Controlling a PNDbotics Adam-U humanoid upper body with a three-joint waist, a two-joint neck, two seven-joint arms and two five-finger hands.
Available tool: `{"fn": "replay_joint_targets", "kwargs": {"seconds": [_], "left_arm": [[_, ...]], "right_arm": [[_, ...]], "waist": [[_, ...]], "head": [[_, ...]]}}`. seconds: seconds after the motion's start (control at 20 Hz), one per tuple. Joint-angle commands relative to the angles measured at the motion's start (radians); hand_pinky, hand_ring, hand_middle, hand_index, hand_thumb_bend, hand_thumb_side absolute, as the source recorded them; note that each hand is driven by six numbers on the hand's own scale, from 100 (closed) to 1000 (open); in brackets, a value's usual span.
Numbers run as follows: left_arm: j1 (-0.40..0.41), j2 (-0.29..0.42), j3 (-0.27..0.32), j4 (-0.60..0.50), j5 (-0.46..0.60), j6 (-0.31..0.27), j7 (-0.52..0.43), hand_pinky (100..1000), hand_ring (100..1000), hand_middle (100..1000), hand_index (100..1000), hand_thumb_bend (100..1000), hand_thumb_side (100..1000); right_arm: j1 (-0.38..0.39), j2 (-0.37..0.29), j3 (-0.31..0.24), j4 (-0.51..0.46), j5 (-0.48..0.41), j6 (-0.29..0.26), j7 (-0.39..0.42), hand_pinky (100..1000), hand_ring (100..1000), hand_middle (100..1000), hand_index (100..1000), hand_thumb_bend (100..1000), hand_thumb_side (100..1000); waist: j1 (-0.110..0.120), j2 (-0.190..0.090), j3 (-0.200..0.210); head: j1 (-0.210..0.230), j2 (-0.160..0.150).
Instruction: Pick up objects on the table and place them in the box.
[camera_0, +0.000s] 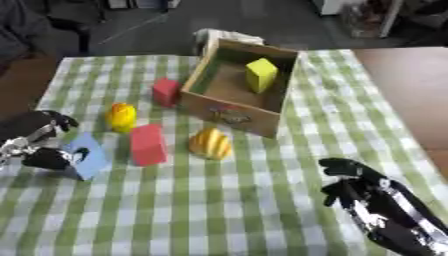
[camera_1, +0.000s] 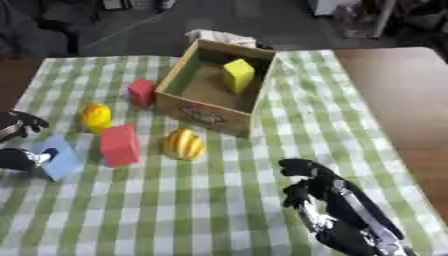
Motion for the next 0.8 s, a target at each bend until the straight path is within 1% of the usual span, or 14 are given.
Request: {"fn": "replay_joint_targets", "kwargs": {"seconds": [0.05,0.2,0.4,0.55,0.8], "left_arm": [[-0.012,0.016,0.010,0.003,0.008,-0.009,-0.003,744,717,738,887,314,735],[-0.015,0.017,0.030,-0.010,0.014,-0.012,0.004,746,719,739,887,304,727],[-0.011,0.020,0.050,-0.039,0.026,-0.018,0.008,749,723,741,887,319,749],[-0.005,0.017,0.044,-0.048,0.025,-0.027,-0.008,750,724,742,887,325,772],[0.004,0.004,0.021,-0.034,0.003,-0.037,-0.043,749,723,743,887,352,790]], "right_arm": [[-0.005,-0.017,-0.003,-0.014,0.002,0.001,-0.001,723,523,846,780,100,467],[-0.004,-0.017,-0.004,-0.014,0.003,0.001,-0.002,723,523,845,780,100,468],[-0.003,-0.017,-0.005,-0.014,0.005,0.002,-0.004,723,522,844,779,100,468],[-0.004,-0.016,-0.005,-0.013,0.005,0.002,-0.004,723,521,843,779,100,468],[-0.003,-0.016,-0.005,-0.012,0.006,0.002,-0.005,722,521,842,779,100,468]], "waist": [[-0.002,-0.007,0.001],[-0.003,-0.007,0.004],[-0.003,-0.007,0.007],[-0.002,-0.008,0.007],[-0.003,-0.008,0.002]], "head": [[-0.001,0.005],[-0.002,0.005],[-0.003,0.005],[-0.002,0.005],[-0.002,0.005]]}}
